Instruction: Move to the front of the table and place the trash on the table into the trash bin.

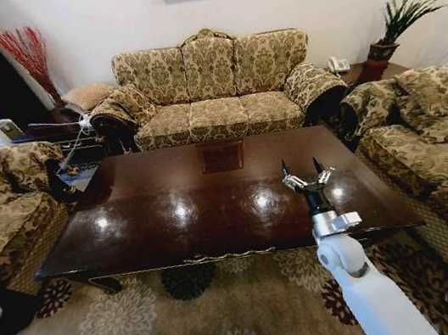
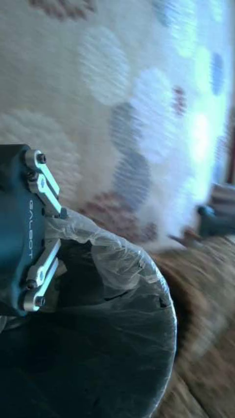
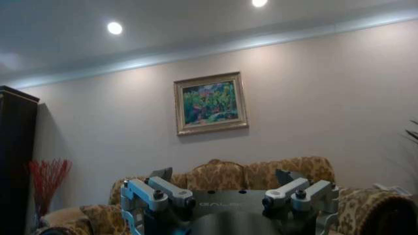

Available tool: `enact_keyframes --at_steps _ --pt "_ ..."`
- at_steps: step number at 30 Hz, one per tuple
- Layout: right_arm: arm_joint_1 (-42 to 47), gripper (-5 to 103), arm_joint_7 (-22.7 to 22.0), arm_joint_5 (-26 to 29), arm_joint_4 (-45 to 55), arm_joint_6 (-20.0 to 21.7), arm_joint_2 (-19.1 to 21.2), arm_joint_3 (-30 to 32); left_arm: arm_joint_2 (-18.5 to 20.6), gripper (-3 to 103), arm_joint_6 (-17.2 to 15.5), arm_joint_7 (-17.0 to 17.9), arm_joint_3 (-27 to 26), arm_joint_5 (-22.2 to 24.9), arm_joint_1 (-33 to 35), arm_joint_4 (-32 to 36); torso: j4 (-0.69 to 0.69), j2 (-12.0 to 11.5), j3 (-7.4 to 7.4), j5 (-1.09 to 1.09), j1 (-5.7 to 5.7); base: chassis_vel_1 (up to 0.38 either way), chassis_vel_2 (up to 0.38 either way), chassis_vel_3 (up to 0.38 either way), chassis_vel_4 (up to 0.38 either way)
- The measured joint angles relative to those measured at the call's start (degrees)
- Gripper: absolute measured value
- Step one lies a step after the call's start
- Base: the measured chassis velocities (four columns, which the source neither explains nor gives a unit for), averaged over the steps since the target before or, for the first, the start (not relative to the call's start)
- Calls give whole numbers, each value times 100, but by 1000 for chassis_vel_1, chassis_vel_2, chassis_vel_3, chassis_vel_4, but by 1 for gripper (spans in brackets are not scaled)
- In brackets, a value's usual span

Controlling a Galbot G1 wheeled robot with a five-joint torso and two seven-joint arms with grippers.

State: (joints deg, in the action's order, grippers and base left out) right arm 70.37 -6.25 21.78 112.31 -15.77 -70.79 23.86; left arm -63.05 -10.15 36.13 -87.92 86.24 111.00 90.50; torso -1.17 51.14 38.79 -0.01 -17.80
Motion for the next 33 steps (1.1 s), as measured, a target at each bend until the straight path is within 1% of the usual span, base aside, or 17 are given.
enact_keyframes --at_steps 3,4,5,6,9,10,11,12,14,15,18,22,23,24,25,27,33 --pt "69 100 0 -13 21 0 21 54 -141 0 13 -40 207 -41 -185 -173 -1 0 0 3 0 0 0 0 0" --pt "139 100 3 -25 43 0 38 108 -250 0 14 -99 359 -96 -332 -306 1 0 1 5 0 0 0 0 0" --pt "248 100 6 -46 78 2 55 195 -404 0 13 -229 552 -239 -531 -534 2 0 1 1 -2 0 0 0 0" --pt "248 100 6 -46 78 2 55 195 -404 0 13 -229 552 -239 -531 -534 2 0 1 1 -2 0 0 0 0" --pt "560 100 -1 -60 238 90 88 362 -697 0 16 -595 952 -626 -951 -1155 2 0 1 7 -2 0 0 0 0" --pt "560 100 -1 -60 238 90 88 362 -697 0 16 -595 952 -626 -951 -1155 2 0 1 7 -2 0 0 0 0" --pt "706 100 -18 -66 358 157 96 422 -796 0 55 -758 1166 -808 -1123 -1475 1 0 1 3 -2 0 0 0 0" --pt "706 100 -18 -66 358 157 96 422 -796 0 55 -758 1166 -808 -1123 -1475 1 0 1 3 -2 0 0 0 0" --pt "896 100 -33 -83 535 241 96 506 -866 0 92 -956 1405 -1006 -1325 -1851 0 0 1 -3 -1 0 0 0 0" --pt "1029 100 -49 -119 651 295 89 566 -902 0 120 -1089 1578 -1146 -1529 -2191 1 0 1 -3 -1 0 0 0 0" --pt "1260 100 -96 -240 826 342 87 635 -937 0 155 -1266 1827 -1294 -1859 -2621 0 0 1 4 -2 0 0 0 0" --pt "1487 100 -142 -401 1013 368 93 701 -932 0 206 -1405 2078 -1404 -2296 -3122 3 0 1 4 -2 0 0 0 0" --pt "1562 100 -181 -457 1091 380 89 730 -897 0 239 -1483 2195 -1450 -2503 -3393 3 0 1 -1 -2 0 0 0 0" --pt "1620 100 -211 -491 1149 393 79 759 -863 0 260 -1546 2277 -1476 -2639 -3577 2 0 1 0 -2 0 0 0 0" --pt "1620 100 -211 -491 1149 393 79 759 -863 0 260 -1546 2277 -1476 -2639 -3577 2 0 1 0 -2 0 0 0 0" --pt "1723 100 -244 -520 1246 410 71 829 -793 0 301 -1644 2414 -1522 -2880 -3900 1 0 1 4 -2 0 0 0 0" --pt "1882 100 -292 -520 1386 449 77 1006 -717 0 420 -1916 2666 -1741 -3256 -4438 2 0 1 1 -2 0 0 0 0"
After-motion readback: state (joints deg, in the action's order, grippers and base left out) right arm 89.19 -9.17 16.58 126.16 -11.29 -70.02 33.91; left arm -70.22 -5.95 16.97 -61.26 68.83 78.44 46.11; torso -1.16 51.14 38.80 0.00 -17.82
